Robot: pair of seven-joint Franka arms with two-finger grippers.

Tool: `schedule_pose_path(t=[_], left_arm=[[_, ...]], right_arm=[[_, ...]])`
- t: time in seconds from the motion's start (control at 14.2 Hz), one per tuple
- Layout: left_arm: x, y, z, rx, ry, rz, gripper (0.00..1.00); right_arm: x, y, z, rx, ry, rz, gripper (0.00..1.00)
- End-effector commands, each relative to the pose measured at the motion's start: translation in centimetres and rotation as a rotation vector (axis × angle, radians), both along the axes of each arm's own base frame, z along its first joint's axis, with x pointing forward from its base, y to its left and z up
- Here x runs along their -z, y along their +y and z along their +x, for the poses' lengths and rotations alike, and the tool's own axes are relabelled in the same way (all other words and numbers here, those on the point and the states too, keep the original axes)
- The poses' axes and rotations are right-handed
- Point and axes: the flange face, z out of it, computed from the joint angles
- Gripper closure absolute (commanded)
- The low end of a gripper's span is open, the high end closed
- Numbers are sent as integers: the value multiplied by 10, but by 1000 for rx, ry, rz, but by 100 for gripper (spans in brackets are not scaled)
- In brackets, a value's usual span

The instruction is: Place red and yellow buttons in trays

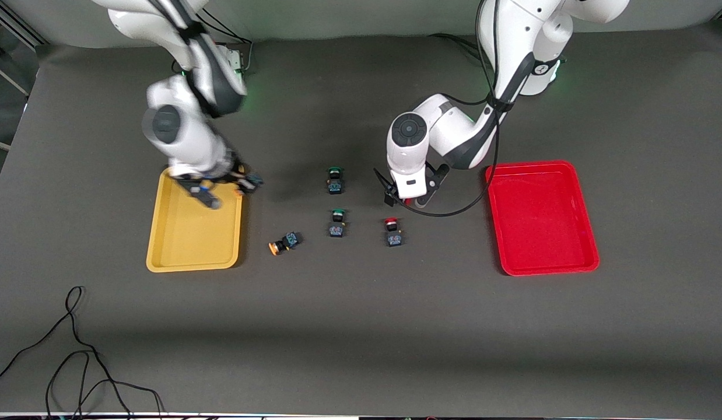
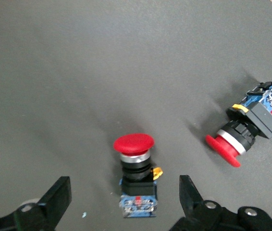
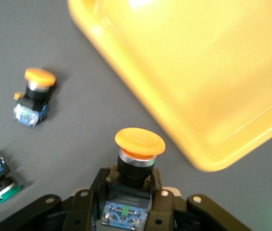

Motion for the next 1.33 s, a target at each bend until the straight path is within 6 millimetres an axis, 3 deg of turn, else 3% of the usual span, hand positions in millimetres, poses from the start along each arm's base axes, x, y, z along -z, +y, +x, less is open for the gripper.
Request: schedule_pose_path(t=[0.0, 0.21, 0.35, 0.49, 0.63, 0.7, 0.77, 0.91, 0.98, 1.12, 1.26], left_arm=[[15, -4, 2, -23, -25, -7, 0], [27, -3, 0, -17, -18, 6, 1], [32, -4, 0, -16, -12, 10, 13], [34, -2, 2, -20, -10, 11, 46], [31, -3, 5, -27, -14, 6, 82], [30, -4, 6, -38, -17, 5, 94], [29, -4, 6, -43, -18, 5, 95], [24, -2, 12, -48, -20, 8, 100], [16, 3, 19, -51, -23, 9, 100], [-21, 21, 35, -22, -33, 19, 100], [-62, 47, 45, 88, -6, 40, 100]], right_arm=[[-4, -64, 0, -37, 20, 52, 69], [39, -90, 1, -70, 24, 20, 69], [73, -106, -7, -61, 26, -11, 69], [102, -111, -10, -63, 52, -51, 68], [116, -113, -11, -69, 58, -71, 68], [122, -114, -11, -66, 63, -80, 68], [126, -115, -12, -66, 67, -85, 62], [131, -116, -13, -48, 78, -81, 0], [130, -115, -13, -40, 78, -75, 0], [117, -112, -10, -35, 75, -56, 0], [77, -101, 10, -27, 43, -19, 0]])
